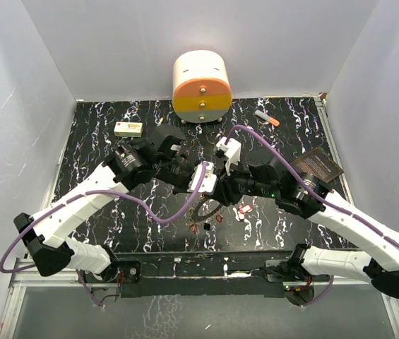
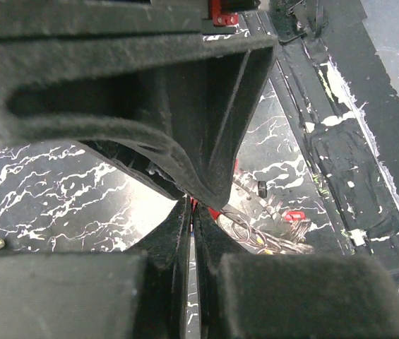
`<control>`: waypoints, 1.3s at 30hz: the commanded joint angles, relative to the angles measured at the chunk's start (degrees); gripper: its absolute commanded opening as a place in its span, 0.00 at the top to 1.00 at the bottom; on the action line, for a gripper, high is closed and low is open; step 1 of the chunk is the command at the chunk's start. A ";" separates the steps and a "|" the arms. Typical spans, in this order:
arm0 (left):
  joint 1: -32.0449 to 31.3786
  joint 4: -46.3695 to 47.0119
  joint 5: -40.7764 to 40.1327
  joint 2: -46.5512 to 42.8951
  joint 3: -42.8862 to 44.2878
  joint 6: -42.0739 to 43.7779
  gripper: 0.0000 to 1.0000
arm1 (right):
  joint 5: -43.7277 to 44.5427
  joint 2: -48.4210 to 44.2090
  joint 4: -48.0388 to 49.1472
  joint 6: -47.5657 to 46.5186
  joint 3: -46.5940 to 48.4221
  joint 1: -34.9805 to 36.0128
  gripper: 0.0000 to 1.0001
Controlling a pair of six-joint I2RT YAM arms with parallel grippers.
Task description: Put the keys on the keyring
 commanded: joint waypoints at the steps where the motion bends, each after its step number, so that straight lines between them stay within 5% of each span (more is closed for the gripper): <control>1: -0.34 -0.05 3.90 -0.45 4.00 -0.25 1.00 | -1.03 0.26 4.77 -0.77 2.28 -0.01 0.70; 6: -0.36 -0.83 4.39 -0.06 4.79 -0.17 1.00 | -1.32 0.20 4.99 -0.47 1.85 0.01 0.72; 14: -0.56 -0.22 5.21 -0.14 4.87 -1.72 1.00 | -0.11 0.33 4.83 -0.31 2.17 -0.04 0.92; 21: -0.53 0.91 3.39 -0.80 3.77 -2.92 1.00 | 2.04 -1.95 5.56 0.16 1.16 0.01 0.92; 28: -0.54 8.01 -2.35 -3.95 0.39 -4.96 0.81 | 2.68 -5.11 5.70 1.26 -0.60 0.01 0.92; 39: -0.59 7.76 -2.43 -3.88 -0.25 -4.40 0.72 | 3.51 -8.28 9.76 1.35 -2.68 0.00 0.92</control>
